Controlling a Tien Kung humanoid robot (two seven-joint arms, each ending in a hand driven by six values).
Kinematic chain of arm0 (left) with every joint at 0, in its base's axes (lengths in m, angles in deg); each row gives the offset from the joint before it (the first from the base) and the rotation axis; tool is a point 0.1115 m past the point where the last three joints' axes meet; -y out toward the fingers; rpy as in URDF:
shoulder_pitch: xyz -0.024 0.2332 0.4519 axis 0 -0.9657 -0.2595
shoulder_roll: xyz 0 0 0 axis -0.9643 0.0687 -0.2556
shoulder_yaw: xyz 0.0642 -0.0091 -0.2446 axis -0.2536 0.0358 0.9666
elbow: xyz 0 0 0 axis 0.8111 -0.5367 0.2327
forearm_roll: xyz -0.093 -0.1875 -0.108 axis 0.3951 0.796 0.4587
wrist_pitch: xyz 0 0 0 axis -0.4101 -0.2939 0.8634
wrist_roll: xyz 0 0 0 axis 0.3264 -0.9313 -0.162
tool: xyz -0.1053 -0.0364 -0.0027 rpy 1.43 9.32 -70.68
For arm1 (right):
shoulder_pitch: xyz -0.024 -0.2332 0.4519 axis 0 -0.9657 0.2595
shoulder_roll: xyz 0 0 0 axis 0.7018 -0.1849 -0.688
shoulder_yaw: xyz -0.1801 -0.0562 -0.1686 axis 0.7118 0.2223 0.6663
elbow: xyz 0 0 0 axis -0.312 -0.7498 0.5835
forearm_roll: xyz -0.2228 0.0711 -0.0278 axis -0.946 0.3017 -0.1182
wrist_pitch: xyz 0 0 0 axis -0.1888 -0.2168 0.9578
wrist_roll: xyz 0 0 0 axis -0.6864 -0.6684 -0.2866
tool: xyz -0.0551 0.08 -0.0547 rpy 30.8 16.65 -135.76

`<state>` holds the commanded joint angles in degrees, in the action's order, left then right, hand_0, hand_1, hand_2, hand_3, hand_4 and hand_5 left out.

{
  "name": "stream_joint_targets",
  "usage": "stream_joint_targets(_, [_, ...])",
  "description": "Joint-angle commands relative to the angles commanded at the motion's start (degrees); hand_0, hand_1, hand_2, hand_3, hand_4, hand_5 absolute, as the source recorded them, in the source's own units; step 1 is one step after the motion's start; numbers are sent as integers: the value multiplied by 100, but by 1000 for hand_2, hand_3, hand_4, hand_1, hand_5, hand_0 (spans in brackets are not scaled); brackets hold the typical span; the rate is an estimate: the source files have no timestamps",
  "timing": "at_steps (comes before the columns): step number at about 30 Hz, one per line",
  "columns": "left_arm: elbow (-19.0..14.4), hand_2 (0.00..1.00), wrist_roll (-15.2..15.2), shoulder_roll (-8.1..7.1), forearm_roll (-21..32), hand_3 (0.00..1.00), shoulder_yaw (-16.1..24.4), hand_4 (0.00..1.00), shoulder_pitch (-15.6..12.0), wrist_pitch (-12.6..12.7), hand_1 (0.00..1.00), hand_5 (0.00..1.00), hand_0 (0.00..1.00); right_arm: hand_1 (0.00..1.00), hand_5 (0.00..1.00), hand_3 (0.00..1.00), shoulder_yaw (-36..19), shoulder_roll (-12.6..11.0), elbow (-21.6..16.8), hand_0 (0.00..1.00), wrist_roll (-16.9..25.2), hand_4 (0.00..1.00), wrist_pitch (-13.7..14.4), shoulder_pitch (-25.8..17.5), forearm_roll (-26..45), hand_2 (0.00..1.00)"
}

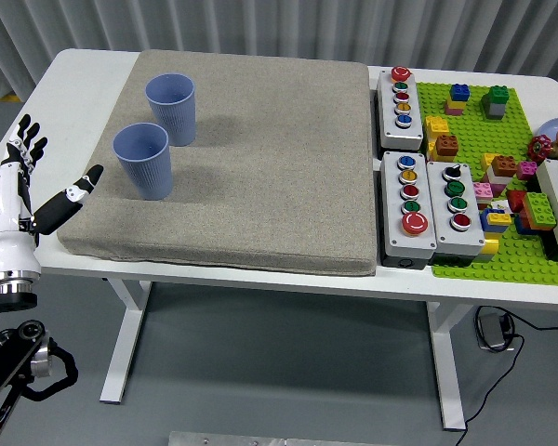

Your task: Pick cup pour cup place

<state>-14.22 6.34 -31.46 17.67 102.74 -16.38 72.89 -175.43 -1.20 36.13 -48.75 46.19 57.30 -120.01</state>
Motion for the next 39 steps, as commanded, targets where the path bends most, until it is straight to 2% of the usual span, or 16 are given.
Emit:
stream_joint_targets(1, [38, 998, -2, 7, 21, 998, -23, 938, 7, -5, 900, 342, 875, 595, 96, 570, 5, -1, 1, 670, 2, 2, -1, 2, 8, 556])
stream_joint_targets(11, [505, 998, -7, 124, 158, 998, -366, 949, 167, -81, 901, 348, 881, 595, 97, 570, 45, -4, 6, 671, 16, 2, 10, 26, 78, 556])
stream_joint_targets(18, [692, 998, -12, 165, 224, 998, -574, 937, 238, -99, 901, 342, 886, 594, 97, 571, 67, -8, 9, 670, 27, 2, 22, 37, 140, 557])
stream_joint_targets(23, [850, 998, -9, 174, 278, 998, -716, 947, 375, -119, 904, 353, 886, 595, 97, 571, 67, -12, 9, 670, 31, 2, 20, 39, 147, 557])
stream_joint_targets(30, [1114, 998, -67, 263, 499, 998, -898, 939, 544, -100, 902, 339, 886, 595, 98, 571, 79, -17, 9, 670, 37, 2, 28, 32, 187, 556])
stream_joint_targets(31, [1170, 998, -71, 282, 508, 998, -923, 912, 583, -94, 904, 303, 883, 595, 91, 571, 80, -19, 10, 671, 37, 2, 28, 34, 180, 556])
stream_joint_targets(39, [1389, 998, -94, 346, 441, 998, -1059, 912, 834, -33, 902, 306, 880, 594, 90, 571, 112, -22, 11, 670, 53, 2, 39, 51, 254, 556])
